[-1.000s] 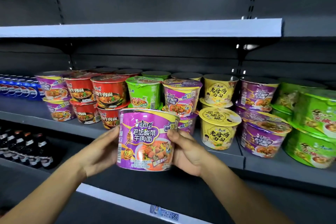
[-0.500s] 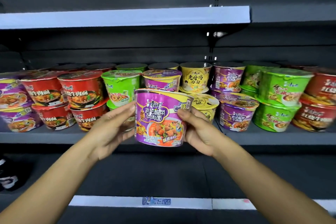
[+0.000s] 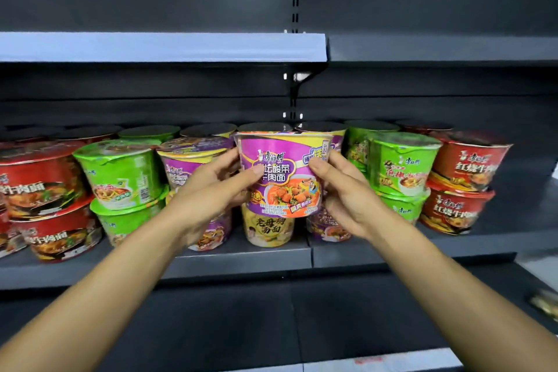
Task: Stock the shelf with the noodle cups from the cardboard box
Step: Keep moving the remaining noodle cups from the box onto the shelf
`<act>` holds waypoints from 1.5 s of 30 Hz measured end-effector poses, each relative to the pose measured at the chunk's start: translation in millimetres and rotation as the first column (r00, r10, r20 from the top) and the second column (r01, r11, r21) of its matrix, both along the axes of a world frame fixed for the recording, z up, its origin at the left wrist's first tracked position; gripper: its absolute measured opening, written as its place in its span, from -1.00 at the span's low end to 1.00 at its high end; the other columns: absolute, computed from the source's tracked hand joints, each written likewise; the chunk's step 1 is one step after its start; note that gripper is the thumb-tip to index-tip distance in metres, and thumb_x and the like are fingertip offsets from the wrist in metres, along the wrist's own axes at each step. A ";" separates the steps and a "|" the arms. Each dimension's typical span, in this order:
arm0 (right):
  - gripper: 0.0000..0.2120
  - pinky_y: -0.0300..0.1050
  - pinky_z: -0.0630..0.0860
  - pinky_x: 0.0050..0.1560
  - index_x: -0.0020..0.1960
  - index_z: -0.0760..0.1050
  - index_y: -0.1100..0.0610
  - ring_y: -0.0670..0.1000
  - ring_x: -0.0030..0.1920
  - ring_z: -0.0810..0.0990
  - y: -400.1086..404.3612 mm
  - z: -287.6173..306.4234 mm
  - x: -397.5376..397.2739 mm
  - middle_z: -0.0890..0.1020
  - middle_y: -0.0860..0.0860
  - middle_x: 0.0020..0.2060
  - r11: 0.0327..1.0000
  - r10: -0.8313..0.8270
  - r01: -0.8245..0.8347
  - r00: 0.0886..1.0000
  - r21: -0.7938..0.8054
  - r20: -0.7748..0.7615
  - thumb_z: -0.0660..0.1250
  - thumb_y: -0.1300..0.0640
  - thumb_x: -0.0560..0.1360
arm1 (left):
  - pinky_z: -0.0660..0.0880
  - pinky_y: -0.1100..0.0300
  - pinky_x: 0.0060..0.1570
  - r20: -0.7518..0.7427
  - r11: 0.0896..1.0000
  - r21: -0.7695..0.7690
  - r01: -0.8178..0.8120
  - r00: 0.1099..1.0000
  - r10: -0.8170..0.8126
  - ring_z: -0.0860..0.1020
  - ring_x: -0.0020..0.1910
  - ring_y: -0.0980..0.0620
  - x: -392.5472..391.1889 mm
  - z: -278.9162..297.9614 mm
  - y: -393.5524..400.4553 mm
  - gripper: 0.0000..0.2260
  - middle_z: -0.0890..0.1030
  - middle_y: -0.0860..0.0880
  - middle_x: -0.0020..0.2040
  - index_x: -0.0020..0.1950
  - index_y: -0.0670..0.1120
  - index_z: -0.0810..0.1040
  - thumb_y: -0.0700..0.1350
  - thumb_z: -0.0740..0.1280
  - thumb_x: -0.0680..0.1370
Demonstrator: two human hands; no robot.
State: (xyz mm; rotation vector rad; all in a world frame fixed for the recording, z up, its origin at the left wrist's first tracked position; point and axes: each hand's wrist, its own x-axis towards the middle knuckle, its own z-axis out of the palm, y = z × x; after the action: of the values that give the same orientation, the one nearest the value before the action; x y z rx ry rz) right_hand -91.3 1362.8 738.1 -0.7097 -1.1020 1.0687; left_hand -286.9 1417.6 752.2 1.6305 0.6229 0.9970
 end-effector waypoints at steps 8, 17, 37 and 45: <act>-0.45 -0.12 0.59 -0.08 0.29 0.43 0.13 0.00 0.00 0.66 17.5 4.2 72.2 0.67 0.07 0.05 0.999 -0.048 0.048 0.998 -0.012 0.040 0.45 0.26 0.33 | 0.50 0.42 -0.28 -0.025 0.999 0.040 -0.033 0.999 0.034 0.64 -0.15 0.27 83.8 0.7 21.2 -0.67 0.69 0.19 -0.09 0.15 0.13 0.52 -0.09 0.44 0.42; -0.61 -0.19 0.58 -0.13 0.26 0.42 0.16 -0.03 -0.05 0.67 39.9 -8.8 104.7 0.66 0.05 0.01 0.992 -0.111 0.114 0.992 -0.052 0.060 0.24 0.42 0.48 | 0.59 0.25 -0.18 -0.084 0.999 0.022 -0.044 0.995 0.046 0.68 -0.07 0.06 122.0 -17.6 43.1 -0.55 0.70 0.08 -0.01 0.26 0.01 0.47 -0.15 0.48 0.41; -0.44 -0.09 0.23 0.38 0.49 0.18 0.00 0.09 0.47 0.22 27.7 12.3 101.4 0.05 0.02 0.53 0.803 -0.386 0.582 0.345 0.128 0.855 0.30 0.09 0.55 | 0.60 0.26 -0.16 -0.066 1.000 -0.023 0.000 0.998 -0.001 0.67 -0.03 0.10 141.3 -31.4 59.9 -0.47 0.70 0.12 -0.06 0.36 -0.04 0.37 -0.25 0.43 0.44; -0.56 -0.12 0.39 0.21 0.37 0.38 -0.08 0.01 0.29 0.43 17.5 25.4 100.9 0.41 -0.09 0.35 0.743 -0.439 0.563 0.002 0.362 0.898 0.34 0.00 0.51 | 0.59 0.03 0.06 -0.092 1.000 0.016 -0.022 0.996 0.023 0.65 0.06 0.03 143.0 -32.1 61.2 -0.32 0.66 0.09 0.04 0.37 -0.01 0.37 -0.07 0.49 0.28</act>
State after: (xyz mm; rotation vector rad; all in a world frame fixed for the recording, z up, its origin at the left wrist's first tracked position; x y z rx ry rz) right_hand 9.6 1380.3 763.5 -1.8834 -1.6116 -0.1800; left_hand -143.9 1478.9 720.1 1.6930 0.6985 0.9490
